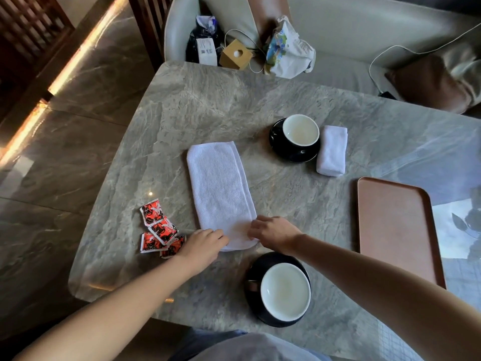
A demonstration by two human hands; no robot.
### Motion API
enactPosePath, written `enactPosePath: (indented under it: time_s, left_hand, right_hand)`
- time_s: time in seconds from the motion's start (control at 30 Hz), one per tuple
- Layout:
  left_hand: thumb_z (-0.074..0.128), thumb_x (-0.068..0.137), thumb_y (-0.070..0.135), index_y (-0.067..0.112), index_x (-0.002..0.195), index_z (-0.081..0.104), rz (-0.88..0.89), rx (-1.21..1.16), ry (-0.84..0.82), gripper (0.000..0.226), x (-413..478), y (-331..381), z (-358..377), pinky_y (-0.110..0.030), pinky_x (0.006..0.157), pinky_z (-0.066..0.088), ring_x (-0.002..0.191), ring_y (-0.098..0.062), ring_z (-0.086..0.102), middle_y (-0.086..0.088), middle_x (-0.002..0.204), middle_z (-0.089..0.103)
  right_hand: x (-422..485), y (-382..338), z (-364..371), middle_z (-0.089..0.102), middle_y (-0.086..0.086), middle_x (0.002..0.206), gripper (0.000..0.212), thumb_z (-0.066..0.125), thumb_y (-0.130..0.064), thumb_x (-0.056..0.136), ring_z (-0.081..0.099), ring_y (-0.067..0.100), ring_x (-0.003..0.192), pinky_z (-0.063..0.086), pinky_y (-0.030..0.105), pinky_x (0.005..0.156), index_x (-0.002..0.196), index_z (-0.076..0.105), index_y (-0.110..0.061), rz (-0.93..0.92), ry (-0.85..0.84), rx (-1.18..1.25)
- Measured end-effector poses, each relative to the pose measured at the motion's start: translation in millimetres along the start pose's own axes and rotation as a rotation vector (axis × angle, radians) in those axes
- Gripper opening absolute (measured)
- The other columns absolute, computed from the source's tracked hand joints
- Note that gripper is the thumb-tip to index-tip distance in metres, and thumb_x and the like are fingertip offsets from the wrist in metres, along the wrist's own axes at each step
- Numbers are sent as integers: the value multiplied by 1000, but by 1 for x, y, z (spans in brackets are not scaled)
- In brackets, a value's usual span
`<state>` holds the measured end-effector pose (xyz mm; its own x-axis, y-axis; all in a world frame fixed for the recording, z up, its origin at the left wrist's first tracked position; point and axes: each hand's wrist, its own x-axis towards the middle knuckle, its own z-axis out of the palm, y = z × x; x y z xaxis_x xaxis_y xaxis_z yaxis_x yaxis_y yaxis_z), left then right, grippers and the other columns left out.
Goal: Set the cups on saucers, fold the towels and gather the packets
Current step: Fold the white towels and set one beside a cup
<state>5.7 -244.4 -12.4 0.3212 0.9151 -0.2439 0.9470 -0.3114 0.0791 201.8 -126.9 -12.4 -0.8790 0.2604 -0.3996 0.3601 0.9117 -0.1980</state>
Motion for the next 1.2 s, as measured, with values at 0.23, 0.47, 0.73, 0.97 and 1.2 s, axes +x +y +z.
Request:
enactPosePath:
  time_s: [0.23,0.47,0.73,0.97,1.2]
  left_hand:
    - [50,84,19,30,99,59,-439,-655,14,21,0,-19,0,-34,60,44,75,-33,62,-10,82,67]
    - [47,88,8,30,81,42,-538,-940,295,24,-1,-34,-11,-35,52,38,49,-18,44,-5,55,50]
    - [59,88,22,33,93,70,-490,-958,292,16,-7,-45,-25,-35,74,53,76,-18,66,6,88,74]
    - [81,66,18,21,81,67,-182,-574,320,20,-12,-39,-29,-31,75,44,69,-13,61,12,73,65]
    - [66,74,5,16,77,60,-185,-512,405,14,-21,-38,-29,-35,69,47,68,-19,59,7,75,61]
  right_hand:
    - [10,-7,-2,54,5,114,36,51,-12,80,51,25,110,49,41,70,115,44,-15,196,35,185]
    - [13,-2,-11,58,2,123,37,54,-23,89,59,27,105,49,39,72,123,41,-20,198,168,262]
    - [5,11,-27,65,-7,107,18,49,-32,95,63,20,94,49,33,68,107,61,-26,265,411,367]
    - [-1,7,-34,68,-10,102,21,51,-33,91,64,23,80,39,27,61,110,41,-35,296,518,411]
    - [-10,7,-32,62,-1,104,16,62,-19,88,65,24,76,52,33,51,103,59,-22,36,449,158]
